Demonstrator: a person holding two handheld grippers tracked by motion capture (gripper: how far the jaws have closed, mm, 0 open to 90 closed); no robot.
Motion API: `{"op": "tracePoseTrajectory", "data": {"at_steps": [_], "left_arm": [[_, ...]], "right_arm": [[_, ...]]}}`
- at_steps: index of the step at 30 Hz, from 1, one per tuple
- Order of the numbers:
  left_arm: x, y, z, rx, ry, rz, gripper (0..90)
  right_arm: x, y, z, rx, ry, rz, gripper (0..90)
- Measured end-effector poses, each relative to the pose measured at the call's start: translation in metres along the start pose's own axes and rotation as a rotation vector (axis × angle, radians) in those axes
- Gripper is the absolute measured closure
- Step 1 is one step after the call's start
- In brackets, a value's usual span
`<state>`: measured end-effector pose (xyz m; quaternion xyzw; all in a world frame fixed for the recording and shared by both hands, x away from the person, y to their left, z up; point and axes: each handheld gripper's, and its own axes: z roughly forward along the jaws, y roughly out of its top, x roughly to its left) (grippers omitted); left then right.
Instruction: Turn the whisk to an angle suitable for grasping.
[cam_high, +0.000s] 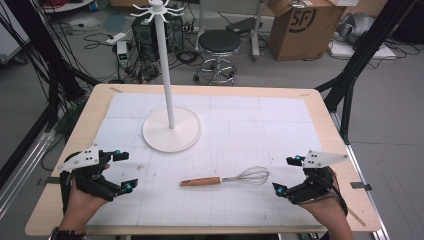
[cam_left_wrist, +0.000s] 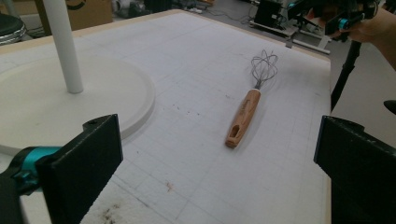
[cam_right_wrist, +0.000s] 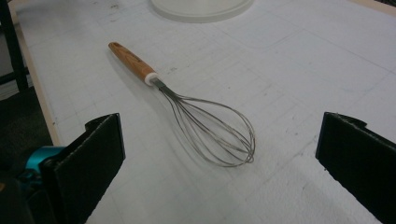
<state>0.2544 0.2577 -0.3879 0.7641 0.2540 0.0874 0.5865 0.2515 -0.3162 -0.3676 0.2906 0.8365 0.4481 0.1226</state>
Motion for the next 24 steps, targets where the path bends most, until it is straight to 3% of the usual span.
{"op": "tracePoseTrajectory", "data": {"at_steps": [10,22,24], "left_arm": [[-0.002,0.003,-0.011,-0.027,0.007,0.012,1.7],[-0.003,0.003,-0.008,-0.017,0.002,0.014,1.6],[-0.004,0.003,-0.007,-0.014,0.002,0.014,1.6]], "right_arm": [[0.008,0.03,0.038,0.073,0.054,-0.065,0.2],[0.014,0.057,0.077,0.172,0.1,-0.109,0.3],[0.016,0.062,0.088,0.203,0.106,-0.134,0.2]]}}
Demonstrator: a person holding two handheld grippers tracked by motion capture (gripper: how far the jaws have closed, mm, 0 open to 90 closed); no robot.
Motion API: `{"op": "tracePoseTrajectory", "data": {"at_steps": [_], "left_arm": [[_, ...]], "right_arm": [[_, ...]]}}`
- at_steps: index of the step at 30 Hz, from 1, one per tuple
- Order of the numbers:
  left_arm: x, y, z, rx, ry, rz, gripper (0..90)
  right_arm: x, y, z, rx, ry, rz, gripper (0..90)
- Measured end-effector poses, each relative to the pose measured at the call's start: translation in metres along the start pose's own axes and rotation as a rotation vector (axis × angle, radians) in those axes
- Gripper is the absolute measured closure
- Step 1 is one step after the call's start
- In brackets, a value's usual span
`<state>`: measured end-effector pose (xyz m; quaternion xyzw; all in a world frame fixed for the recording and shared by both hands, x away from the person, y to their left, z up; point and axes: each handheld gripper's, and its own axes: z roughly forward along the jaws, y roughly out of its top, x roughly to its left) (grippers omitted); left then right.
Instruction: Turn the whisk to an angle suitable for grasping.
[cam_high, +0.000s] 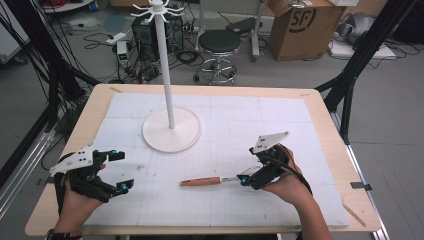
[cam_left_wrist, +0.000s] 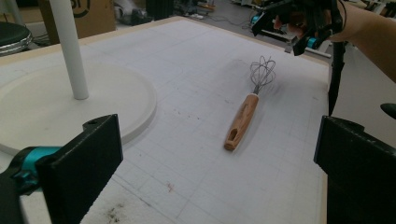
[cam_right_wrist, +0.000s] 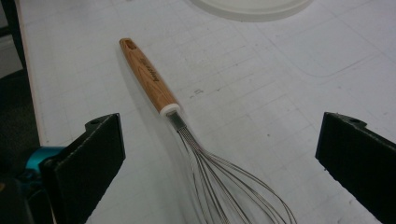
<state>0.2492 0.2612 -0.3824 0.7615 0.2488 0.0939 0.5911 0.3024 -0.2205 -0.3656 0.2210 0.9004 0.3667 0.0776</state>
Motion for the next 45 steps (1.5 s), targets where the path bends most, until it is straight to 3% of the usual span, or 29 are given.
{"op": "tracePoseTrajectory", "data": {"at_steps": [3,13,25,26,30,39,45], "left_arm": [[0.0,0.0,0.002,0.004,-0.004,0.003,1.6],[0.0,0.0,0.002,0.008,-0.006,0.005,1.6],[-0.001,0.001,0.004,0.009,-0.012,0.005,1.6],[-0.001,0.001,0.004,0.009,-0.013,0.009,1.6],[-0.001,0.001,0.005,0.009,-0.014,0.009,1.6],[0.0,0.0,0.003,0.004,-0.018,0.002,1.6],[0.0,0.0,0.004,0.006,-0.019,0.0,1.6]], "right_arm": [[0.001,0.005,0.006,0.006,0.011,-0.008,0.3],[0.01,0.025,0.036,0.104,0.039,-0.064,3.5],[0.019,0.034,0.065,0.215,0.064,-0.104,7.5],[0.021,0.036,0.071,0.238,0.076,-0.113,14.3],[0.024,0.037,0.08,0.273,0.089,-0.123,15.6],[0.027,0.037,0.098,0.367,0.137,-0.143,36.9],[0.029,0.037,0.105,0.42,0.141,-0.162,47.1]]}}
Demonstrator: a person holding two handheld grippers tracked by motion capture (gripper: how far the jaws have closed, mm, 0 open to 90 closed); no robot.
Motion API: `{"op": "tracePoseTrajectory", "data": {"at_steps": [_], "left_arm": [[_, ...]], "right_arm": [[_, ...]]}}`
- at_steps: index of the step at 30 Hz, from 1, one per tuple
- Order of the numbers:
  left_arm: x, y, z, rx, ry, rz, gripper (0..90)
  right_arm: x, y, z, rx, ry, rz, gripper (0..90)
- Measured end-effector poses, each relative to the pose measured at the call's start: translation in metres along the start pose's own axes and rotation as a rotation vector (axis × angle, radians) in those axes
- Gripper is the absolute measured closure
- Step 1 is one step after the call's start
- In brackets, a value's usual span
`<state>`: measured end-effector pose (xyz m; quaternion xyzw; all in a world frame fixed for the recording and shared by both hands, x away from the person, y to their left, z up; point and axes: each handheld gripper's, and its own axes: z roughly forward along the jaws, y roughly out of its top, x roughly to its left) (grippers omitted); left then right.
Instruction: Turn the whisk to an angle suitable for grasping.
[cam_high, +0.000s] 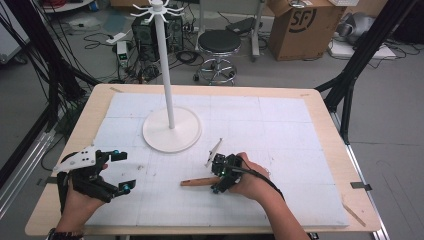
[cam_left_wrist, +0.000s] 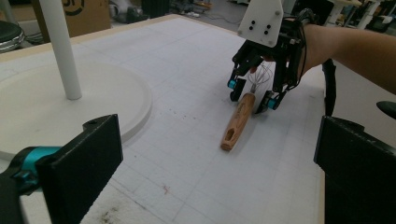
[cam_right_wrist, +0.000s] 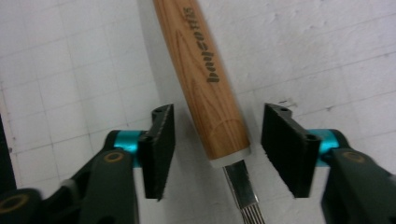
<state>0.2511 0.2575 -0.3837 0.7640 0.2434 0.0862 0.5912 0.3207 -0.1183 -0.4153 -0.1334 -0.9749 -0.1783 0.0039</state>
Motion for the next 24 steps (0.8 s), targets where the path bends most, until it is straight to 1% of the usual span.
{"op": "tracePoseTrajectory", "data": {"at_steps": [2,5,6,7,10,14,15,24], "left_arm": [[-0.0001,0.0,0.0,0.0,0.0,0.0,1.6],[-0.0002,0.0001,0.0002,0.002,0.001,0.002,1.6],[-0.0001,0.0001,0.0002,0.002,0.001,0.002,1.6],[-0.0001,0.0,0.0002,0.002,0.0,0.003,1.6],[-0.0003,0.0001,0.0,0.001,0.001,0.001,1.6],[-0.0005,0.0005,-0.0006,-0.001,-0.002,0.002,1.6],[-0.0005,0.0006,-0.0008,-0.001,-0.001,0.003,1.6],[-0.0008,0.0008,-0.0004,-0.002,-0.003,0.003,1.6]], "right_arm": [[0.0001,-0.0004,-0.0009,0.001,-0.003,0.009,51.3],[0.0014,-0.0013,-0.0023,0.012,-0.011,0.003,59.0],[0.0014,-0.0013,-0.0023,0.012,-0.011,0.003,59.0],[0.003,-0.0011,-0.0024,0.02,-0.017,-0.009,60.6],[0.0036,-0.0014,-0.0031,0.021,-0.015,-0.011,63.0],[0.0039,-0.0016,-0.0034,0.023,-0.009,-0.014,63.5],[0.0047,-0.0016,-0.0034,0.025,-0.014,-0.01,63.5],[0.009,-0.0008,-0.0034,0.039,-0.038,-0.035,65.2]]}}
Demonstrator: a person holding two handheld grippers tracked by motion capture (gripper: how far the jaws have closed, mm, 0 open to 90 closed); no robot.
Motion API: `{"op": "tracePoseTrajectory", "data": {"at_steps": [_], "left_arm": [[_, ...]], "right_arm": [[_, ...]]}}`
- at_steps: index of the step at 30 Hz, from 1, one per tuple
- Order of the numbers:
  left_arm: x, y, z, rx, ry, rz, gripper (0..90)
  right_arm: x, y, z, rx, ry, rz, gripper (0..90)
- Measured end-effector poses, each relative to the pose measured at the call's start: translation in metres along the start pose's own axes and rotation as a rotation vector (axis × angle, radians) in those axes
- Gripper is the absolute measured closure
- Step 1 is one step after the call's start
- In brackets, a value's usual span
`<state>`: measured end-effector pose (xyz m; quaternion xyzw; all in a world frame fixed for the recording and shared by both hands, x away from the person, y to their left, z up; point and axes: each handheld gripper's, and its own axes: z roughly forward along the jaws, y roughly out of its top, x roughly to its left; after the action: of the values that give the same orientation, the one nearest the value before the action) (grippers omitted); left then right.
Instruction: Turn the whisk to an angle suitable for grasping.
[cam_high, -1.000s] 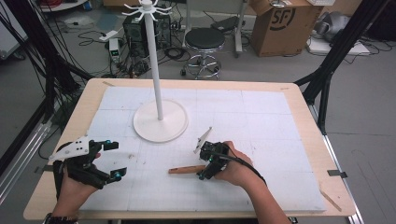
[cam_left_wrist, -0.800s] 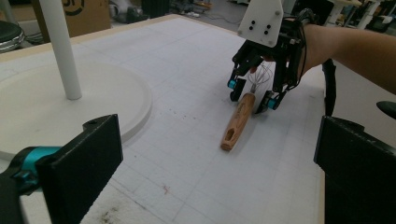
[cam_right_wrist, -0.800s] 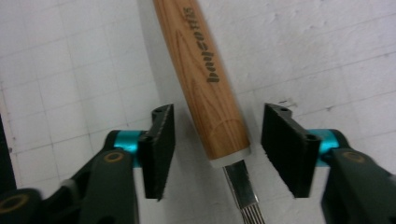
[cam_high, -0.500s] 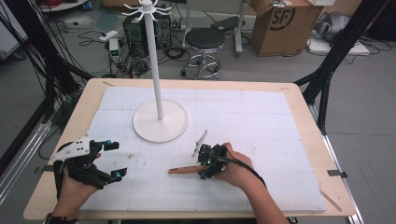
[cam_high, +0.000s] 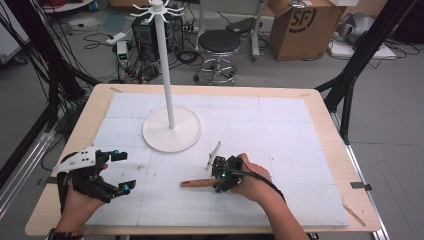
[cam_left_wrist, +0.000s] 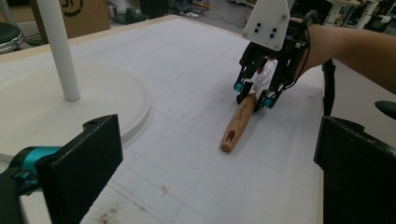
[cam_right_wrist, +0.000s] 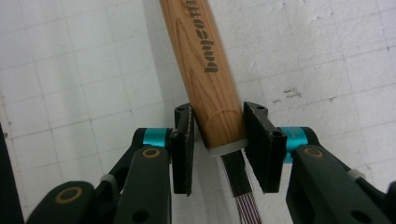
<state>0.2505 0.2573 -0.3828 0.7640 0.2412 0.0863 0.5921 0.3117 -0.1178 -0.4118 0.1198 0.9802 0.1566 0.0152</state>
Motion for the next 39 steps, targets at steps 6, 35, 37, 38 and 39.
{"op": "tracePoseTrajectory", "data": {"at_steps": [6,35,37,38,39], "left_arm": [[0.0,0.0,-0.001,-0.001,0.002,0.002,1.6],[-0.001,0.002,-0.001,-0.011,0.003,0.003,1.6],[0.0,0.002,-0.001,-0.01,0.001,0.003,1.6],[0.0,0.002,0.0,-0.011,0.0,0.004,1.6],[0.0,0.002,0.0,-0.009,-0.003,0.004,1.6]], "right_arm": [[0.004,0.0,-0.001,0.008,0.001,-0.025,67.0],[-0.008,-0.029,-0.06,-0.329,-0.059,0.075,69.4],[-0.008,-0.031,-0.063,-0.351,-0.063,0.078,69.4],[-0.008,-0.032,-0.065,-0.356,-0.061,0.079,69.4],[-0.008,-0.034,-0.066,-0.373,-0.06,0.081,69.4]]}}
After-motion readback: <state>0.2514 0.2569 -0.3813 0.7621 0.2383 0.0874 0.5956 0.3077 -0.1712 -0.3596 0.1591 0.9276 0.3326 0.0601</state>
